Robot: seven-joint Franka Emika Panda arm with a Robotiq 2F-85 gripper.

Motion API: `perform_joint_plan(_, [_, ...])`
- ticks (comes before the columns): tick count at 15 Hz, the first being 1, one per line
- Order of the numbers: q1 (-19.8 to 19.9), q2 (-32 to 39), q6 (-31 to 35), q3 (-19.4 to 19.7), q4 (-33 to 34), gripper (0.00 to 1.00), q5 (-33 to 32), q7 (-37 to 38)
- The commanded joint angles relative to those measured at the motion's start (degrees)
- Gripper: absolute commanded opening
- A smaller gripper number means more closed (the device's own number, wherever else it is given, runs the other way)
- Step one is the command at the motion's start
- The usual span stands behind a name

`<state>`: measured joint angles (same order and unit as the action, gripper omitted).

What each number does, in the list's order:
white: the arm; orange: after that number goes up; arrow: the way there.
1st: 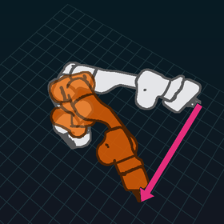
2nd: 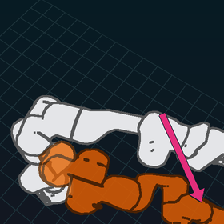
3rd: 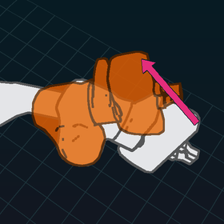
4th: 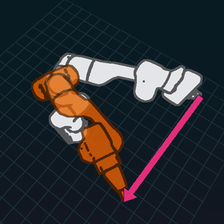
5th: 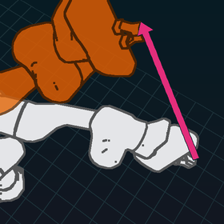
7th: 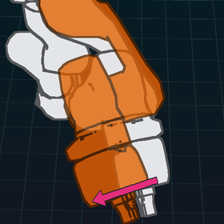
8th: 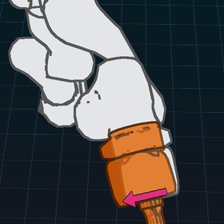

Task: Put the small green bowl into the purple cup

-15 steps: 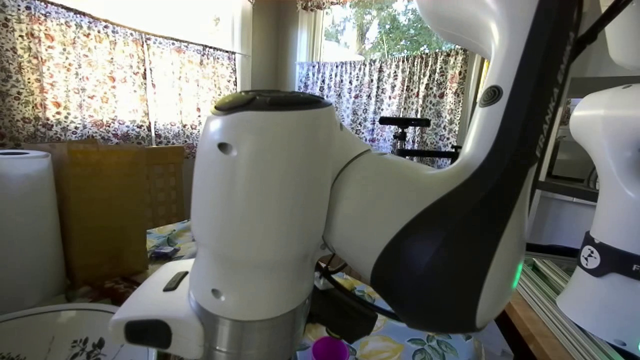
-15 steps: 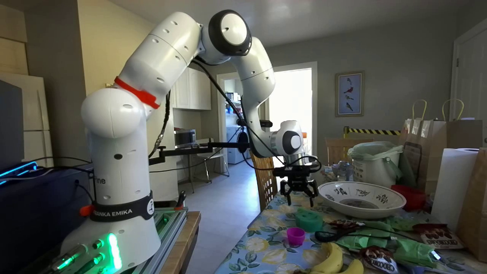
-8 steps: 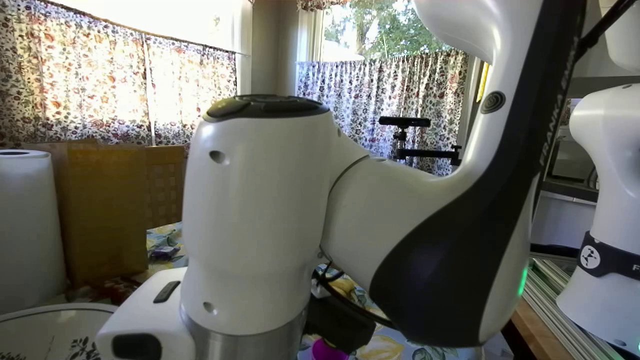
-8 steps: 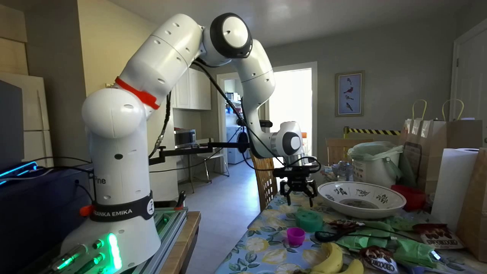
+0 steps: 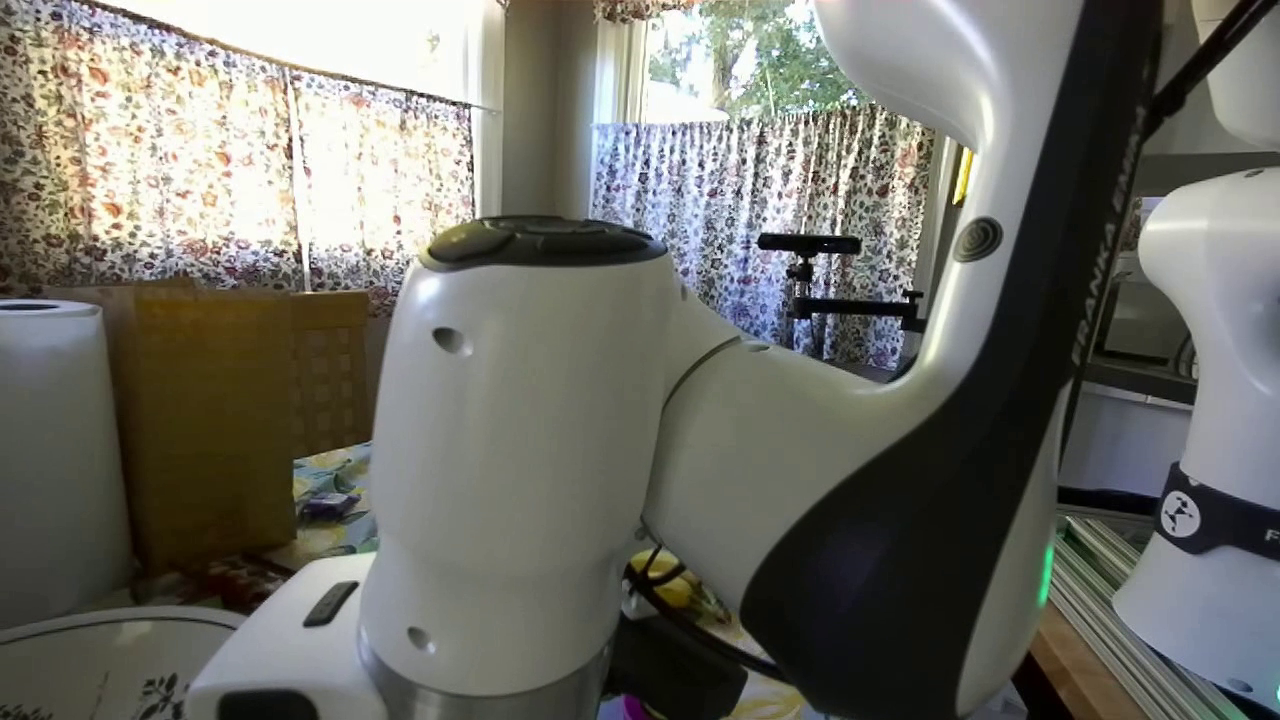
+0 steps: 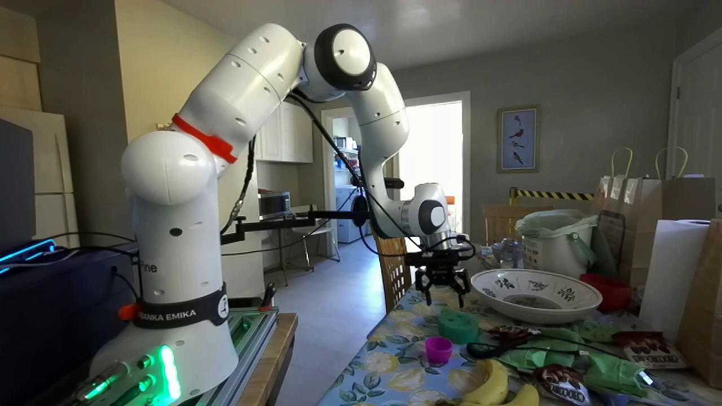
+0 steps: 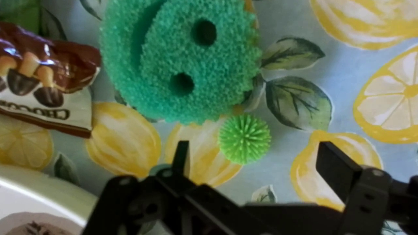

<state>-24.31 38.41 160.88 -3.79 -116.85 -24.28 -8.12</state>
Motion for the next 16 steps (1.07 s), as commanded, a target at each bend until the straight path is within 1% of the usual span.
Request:
perform_joint_plan(1, [-0.5, 2.4, 0.7, 0.5, 2.5, 1.00, -0.9, 0.4])
perform_joint_plan(3, [-0.4, 2.7, 0.7, 0.5, 2.6, 1.00, -0.9, 0.3])
perform_joint_plan(4, [-0.6, 2.9, 0.8, 0.9, 2.8, 0.75, -1.0, 0.5])
perform_joint_plan(5, [-0.5, 3.0, 0.6, 0.9, 2.9, 0.72, -1.0, 0.4])
perform_joint_plan(6, [-0.5, 3.1, 0.8, 1.0, 2.9, 0.65, -1.0, 0.6])
perform_joint_plan(7, [-0.7, 3.1, 0.8, 1.3, 2.8, 0.56, -1.1, 0.7])
perform_joint_plan(11, [-0.6, 3.1, 0.9, 1.6, 2.8, 0.25, -1.1, 0.8])
perform_joint_plan(13, [-0.6, 2.8, 1.0, 1.7, 2.6, 0.11, -1.0, 0.9])
perform_joint_plan(15, [-0.6, 2.6, 1.1, 1.8, 2.5, 0.07, -1.0, 1.0])
perform_joint_plan(16, [-0.4, 2.5, 1.2, 1.6, 2.4, 0.03, -0.9, 0.9])
